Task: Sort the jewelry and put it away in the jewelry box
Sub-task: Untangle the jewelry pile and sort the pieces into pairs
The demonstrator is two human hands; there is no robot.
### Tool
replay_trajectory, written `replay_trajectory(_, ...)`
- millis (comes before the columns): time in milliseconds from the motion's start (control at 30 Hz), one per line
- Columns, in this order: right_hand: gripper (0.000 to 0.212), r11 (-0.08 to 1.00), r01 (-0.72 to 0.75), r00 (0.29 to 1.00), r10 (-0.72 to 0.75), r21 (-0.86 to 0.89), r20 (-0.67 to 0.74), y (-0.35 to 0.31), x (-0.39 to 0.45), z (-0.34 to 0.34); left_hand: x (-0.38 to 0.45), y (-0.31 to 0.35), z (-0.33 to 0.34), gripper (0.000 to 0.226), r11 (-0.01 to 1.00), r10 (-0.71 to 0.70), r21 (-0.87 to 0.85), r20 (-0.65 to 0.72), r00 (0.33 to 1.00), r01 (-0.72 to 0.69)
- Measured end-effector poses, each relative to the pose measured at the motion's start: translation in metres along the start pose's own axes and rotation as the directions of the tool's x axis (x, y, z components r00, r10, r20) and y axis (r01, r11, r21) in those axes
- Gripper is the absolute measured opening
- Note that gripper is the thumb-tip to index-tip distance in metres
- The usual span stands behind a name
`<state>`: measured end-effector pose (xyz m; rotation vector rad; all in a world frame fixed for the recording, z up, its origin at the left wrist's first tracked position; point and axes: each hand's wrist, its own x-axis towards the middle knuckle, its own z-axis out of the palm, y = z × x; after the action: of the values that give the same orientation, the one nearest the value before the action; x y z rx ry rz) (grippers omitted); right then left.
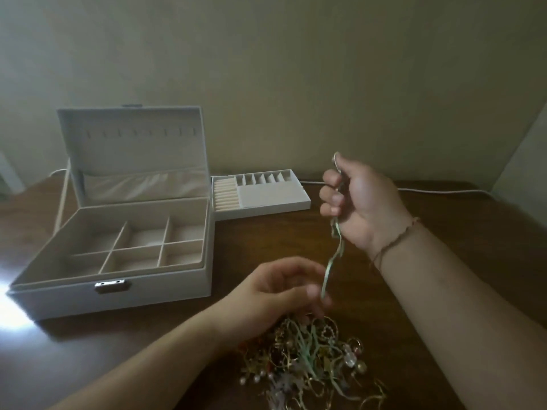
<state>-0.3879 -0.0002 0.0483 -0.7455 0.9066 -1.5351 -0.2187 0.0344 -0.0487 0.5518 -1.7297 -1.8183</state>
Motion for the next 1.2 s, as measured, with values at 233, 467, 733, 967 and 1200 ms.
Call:
replay_trajectory(233, 0.015, 0.987, -0.004, 1.000, 0.008, -0.158, 0.027, 0.015, 0.052, 0.030, -0.009, 0.001, -0.003, 0.020, 0.824, 0.071, 0.558, 0.066, 0.995, -0.096)
replay_trajectory(467, 0.017, 0.499, 0.151, 0.976, 0.062, -0.853, 0.209, 0.086, 0.050, 0.009, -0.014, -0.002, -0.006, 0.021, 0.768, 0.174, 0.609, 0.103, 0.979, -0.201)
replay_trajectory(733, 0.022, 0.124, 0.416, 0.909, -0.074, -0.901, 0.410, 0.071, 0.023, -0.018, -0.014, -0.013, -0.019, 0.017, 0.774, 0.240, 0.598, 0.023, 0.971, -0.206)
replay_trajectory(967, 0.073, 0.352, 0.478, 0.853, 0.034, -0.805, 0.522, 0.049, -0.059, -0.046, -0.012, -0.010, -0.018, 0.010, 0.884, 0.437, 0.272, -0.187, 0.880, -0.381)
replay_trajectory(1200, 0.030, 0.468, 0.440, 0.863, 0.017, -0.766, 0.506, 0.053, -0.060, -0.049, -0.009, -0.008, -0.016, 0.011, 0.895, 0.446, 0.156, -0.358, 0.821, -0.418)
